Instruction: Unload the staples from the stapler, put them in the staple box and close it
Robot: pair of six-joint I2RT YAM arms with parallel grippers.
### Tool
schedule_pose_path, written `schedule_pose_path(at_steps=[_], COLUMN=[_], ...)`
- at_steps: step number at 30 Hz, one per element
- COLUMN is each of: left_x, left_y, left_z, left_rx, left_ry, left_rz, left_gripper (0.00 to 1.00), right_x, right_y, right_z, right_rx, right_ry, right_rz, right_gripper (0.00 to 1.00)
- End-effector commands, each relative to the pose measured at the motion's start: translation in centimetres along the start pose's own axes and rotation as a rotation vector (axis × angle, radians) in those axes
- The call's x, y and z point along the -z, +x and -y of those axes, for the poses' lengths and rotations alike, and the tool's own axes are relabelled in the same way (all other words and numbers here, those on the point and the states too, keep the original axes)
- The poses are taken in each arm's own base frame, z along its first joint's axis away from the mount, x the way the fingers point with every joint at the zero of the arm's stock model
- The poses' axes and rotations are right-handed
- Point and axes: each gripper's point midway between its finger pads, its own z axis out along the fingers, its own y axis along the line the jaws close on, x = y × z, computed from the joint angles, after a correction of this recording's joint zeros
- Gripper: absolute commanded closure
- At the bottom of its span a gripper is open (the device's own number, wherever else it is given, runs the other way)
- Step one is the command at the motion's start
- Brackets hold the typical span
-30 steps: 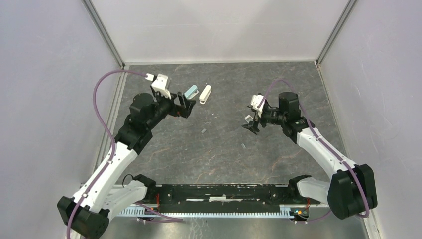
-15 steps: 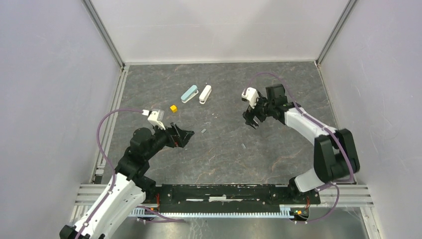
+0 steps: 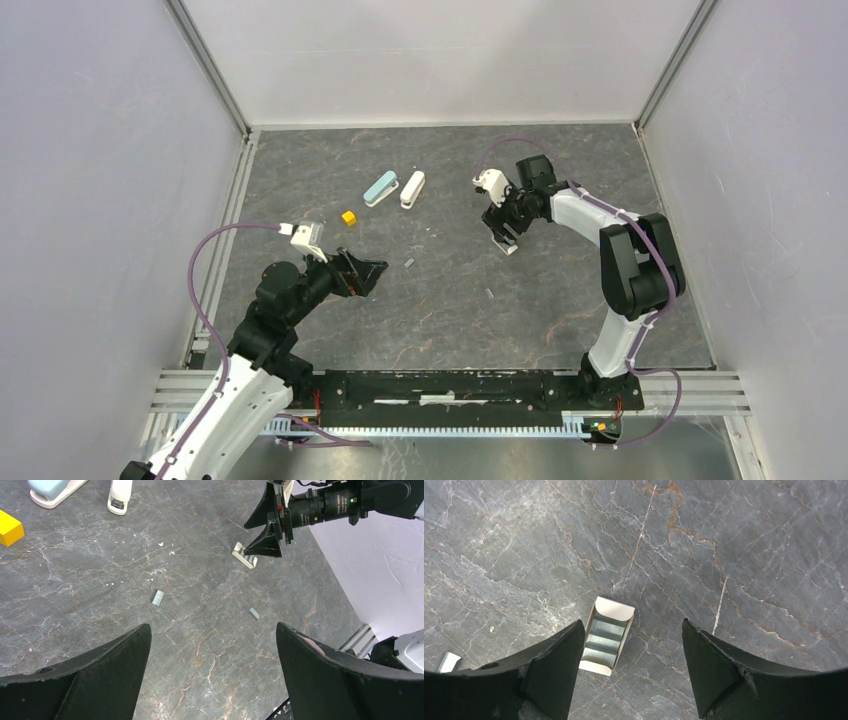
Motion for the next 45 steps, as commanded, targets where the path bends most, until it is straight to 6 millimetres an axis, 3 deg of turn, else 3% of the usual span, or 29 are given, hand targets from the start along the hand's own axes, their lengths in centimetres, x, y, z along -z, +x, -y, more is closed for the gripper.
schedule_pose_path(at_steps=[1, 15, 27, 36, 45], left_x=[-0.2, -0.4, -0.3, -0.2, -0.5], left_y=[-1.6, -1.3, -1.4, -1.4, -1.1], left_z=[0.8, 0.6, 0.6, 0.6, 0.8], left_rx=[0.037, 0.041, 0.042, 0.041, 0.046], left_ry=[0.015, 0.009, 0.007, 0.006, 0.022], left_rz=[0.056, 0.048, 0.053, 0.052, 0.039], left_gripper=[0.0, 0.0, 0.0, 0.0, 0.0], right_x=[-0.5, -1.7, -2.1, -2.3, -3.0], right_y=[0.9, 2.5, 2.8, 1.6, -1.1], right_z=[-0.9, -2.6, -3.8, -5.3, -9.0], right_rx=[-0.009, -0.026, 0.009, 0.086, 0.185], right_ry=[-0.043, -0.109, -0.122, -0.115, -0.167], right_rz=[-0.018, -0.063, -0.094, -0.099, -0.073], right_gripper=[0.23, 0.35, 0.47, 0.64, 0.66])
